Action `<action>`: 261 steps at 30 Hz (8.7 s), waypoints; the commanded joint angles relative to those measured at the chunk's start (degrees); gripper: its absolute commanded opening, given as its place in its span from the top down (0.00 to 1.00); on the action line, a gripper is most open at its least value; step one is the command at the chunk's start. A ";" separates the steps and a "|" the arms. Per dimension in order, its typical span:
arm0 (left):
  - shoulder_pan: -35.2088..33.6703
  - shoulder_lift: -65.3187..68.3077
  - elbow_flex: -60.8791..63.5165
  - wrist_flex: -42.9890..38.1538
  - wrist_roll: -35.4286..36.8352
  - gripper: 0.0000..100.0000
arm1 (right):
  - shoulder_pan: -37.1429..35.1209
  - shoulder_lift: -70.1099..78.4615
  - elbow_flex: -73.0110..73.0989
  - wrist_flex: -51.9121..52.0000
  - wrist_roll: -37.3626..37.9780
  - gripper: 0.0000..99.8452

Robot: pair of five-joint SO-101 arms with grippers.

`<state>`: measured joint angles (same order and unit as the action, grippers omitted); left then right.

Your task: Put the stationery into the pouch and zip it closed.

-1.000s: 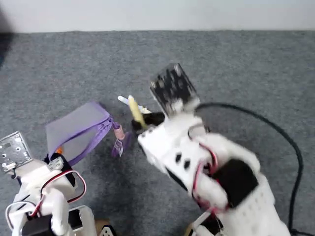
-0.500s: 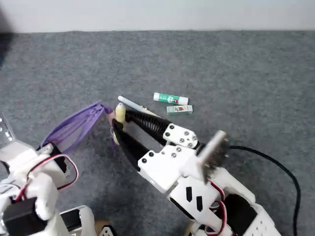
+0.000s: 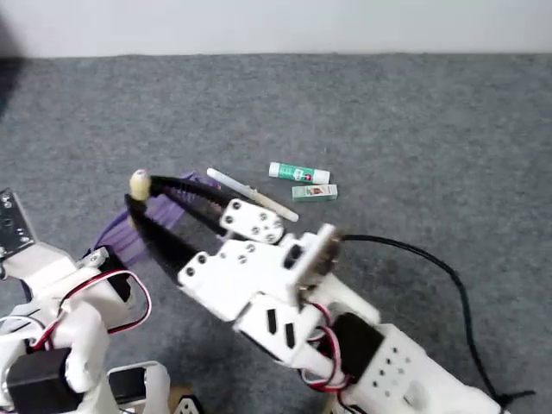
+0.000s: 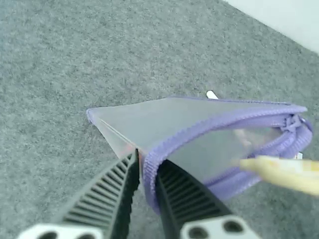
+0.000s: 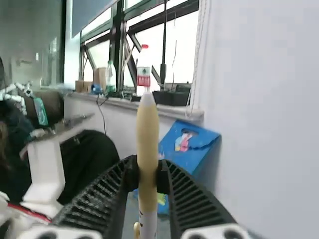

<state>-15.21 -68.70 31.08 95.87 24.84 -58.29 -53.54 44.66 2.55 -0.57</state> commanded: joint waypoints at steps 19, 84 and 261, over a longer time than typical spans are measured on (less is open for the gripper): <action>0.53 0.70 -2.77 0.09 0.88 0.99 | 2.59 8.40 -0.53 6.46 3.25 0.85; 0.53 0.70 -2.68 1.58 0.79 0.99 | 26.42 123.21 -114.90 66.42 13.27 0.82; 0.88 0.70 2.68 1.41 0.79 0.99 | 21.05 -0.31 -10.64 46.46 -0.70 0.91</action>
<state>-14.33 -68.88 33.27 97.27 25.01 -41.05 -53.54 37.54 46.42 -0.92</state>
